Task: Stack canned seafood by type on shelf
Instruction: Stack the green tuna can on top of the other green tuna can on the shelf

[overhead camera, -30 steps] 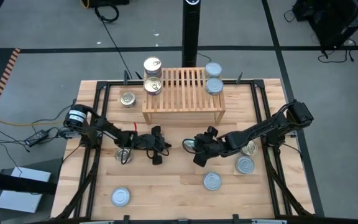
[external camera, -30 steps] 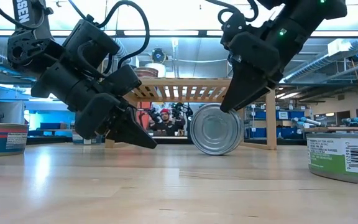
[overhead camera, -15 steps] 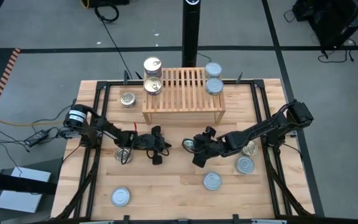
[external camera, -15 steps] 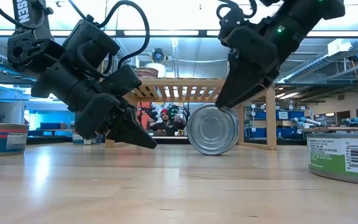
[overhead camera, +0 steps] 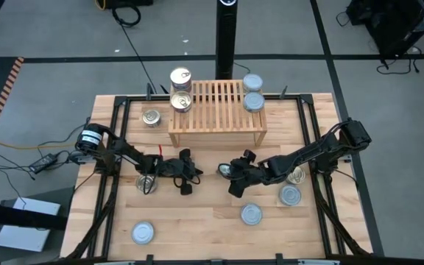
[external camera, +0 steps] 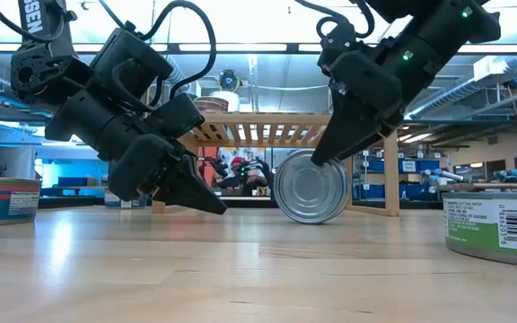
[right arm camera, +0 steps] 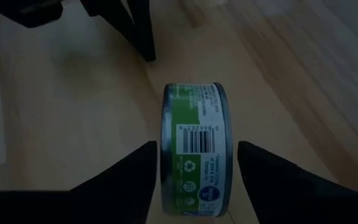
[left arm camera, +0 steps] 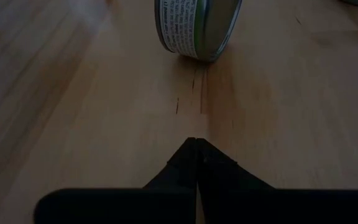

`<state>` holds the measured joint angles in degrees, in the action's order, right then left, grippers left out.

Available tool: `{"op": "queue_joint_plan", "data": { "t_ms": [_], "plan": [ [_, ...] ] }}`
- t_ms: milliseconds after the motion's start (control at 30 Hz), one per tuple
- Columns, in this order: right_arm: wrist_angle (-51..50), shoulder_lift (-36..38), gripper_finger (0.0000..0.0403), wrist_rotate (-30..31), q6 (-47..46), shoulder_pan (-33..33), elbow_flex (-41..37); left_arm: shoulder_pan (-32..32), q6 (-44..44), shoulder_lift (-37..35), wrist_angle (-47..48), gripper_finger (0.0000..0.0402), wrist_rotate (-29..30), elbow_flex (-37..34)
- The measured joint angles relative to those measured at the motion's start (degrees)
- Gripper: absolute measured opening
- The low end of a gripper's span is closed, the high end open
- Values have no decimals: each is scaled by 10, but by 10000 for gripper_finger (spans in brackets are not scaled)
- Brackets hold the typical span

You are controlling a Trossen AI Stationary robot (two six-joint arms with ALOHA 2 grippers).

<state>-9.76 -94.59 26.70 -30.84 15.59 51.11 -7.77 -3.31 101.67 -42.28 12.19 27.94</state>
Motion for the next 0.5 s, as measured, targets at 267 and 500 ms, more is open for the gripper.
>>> {"op": "queue_joint_plan", "data": {
  "t_ms": [267, 500],
  "plan": [
    [9, 0, 161, -13, 16, 0, 0, 0, 0, 0, 0, 8, 0, 0],
    [13, 0, 152, -26, 25, 0, 1, 0, 0, 0, 0, 8, 0, 0]
  ]
}}
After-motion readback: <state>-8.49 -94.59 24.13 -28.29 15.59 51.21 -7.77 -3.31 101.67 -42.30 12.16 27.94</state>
